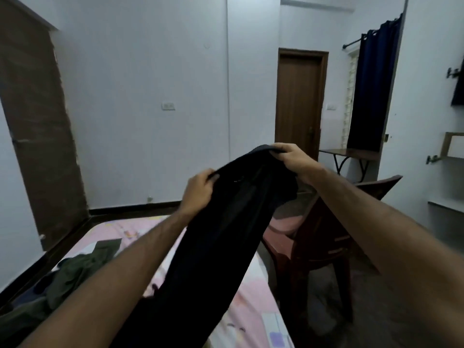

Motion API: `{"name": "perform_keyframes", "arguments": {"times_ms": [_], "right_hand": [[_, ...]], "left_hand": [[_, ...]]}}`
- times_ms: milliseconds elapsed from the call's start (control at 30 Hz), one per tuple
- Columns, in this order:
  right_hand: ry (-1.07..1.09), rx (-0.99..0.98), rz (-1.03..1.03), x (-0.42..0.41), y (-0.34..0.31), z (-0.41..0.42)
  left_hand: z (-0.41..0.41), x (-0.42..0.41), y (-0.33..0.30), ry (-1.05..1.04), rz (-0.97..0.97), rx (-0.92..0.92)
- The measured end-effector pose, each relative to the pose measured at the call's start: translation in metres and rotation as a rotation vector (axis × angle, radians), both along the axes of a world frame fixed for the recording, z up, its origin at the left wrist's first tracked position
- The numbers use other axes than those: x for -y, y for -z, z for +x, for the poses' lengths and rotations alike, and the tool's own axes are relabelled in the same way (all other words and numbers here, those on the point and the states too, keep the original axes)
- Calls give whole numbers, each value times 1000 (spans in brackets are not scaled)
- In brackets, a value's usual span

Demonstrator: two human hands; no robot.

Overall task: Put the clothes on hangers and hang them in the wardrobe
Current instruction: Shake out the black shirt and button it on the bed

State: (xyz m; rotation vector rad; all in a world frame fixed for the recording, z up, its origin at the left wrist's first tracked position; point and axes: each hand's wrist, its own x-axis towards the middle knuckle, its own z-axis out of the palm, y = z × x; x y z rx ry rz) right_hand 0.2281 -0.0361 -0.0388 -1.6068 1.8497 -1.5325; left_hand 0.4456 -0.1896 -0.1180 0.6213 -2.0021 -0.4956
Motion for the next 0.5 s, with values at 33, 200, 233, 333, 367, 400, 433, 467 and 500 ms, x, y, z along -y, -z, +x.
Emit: {"name": "perform_keyframes", "arguments": {"times_ms": [33,200,233,333,367,400,433,467,500], "right_hand": [[53,-72,0,1,-8,-16],[294,-305,-72,-1,-82,-59],[331,-326,-105,-3,-99,-63],[471,-399,-255,-13,-146,-72],[495,-405,-314,-17,-157,-73],[507,-413,-361,-22,-166,-73],[499,-435,-385,-27,-173,-73],[464,-472,-367,-34,-179,-72],[407,-522,-310,-42,-182,-72]], "left_hand": [[-4,3,-27,-77,-56,-14],[-27,-6,-142,-266,-428,130],[-30,-9,-160,-274,-473,128],[-32,-13,-206,-270,-562,108],[-31,-12,-217,-262,-579,107],[-29,-10,-226,-250,-597,106],[-27,-6,-233,-236,-613,105],[-25,-1,-238,-231,-631,101],[-21,3,-242,-236,-641,96]]}}
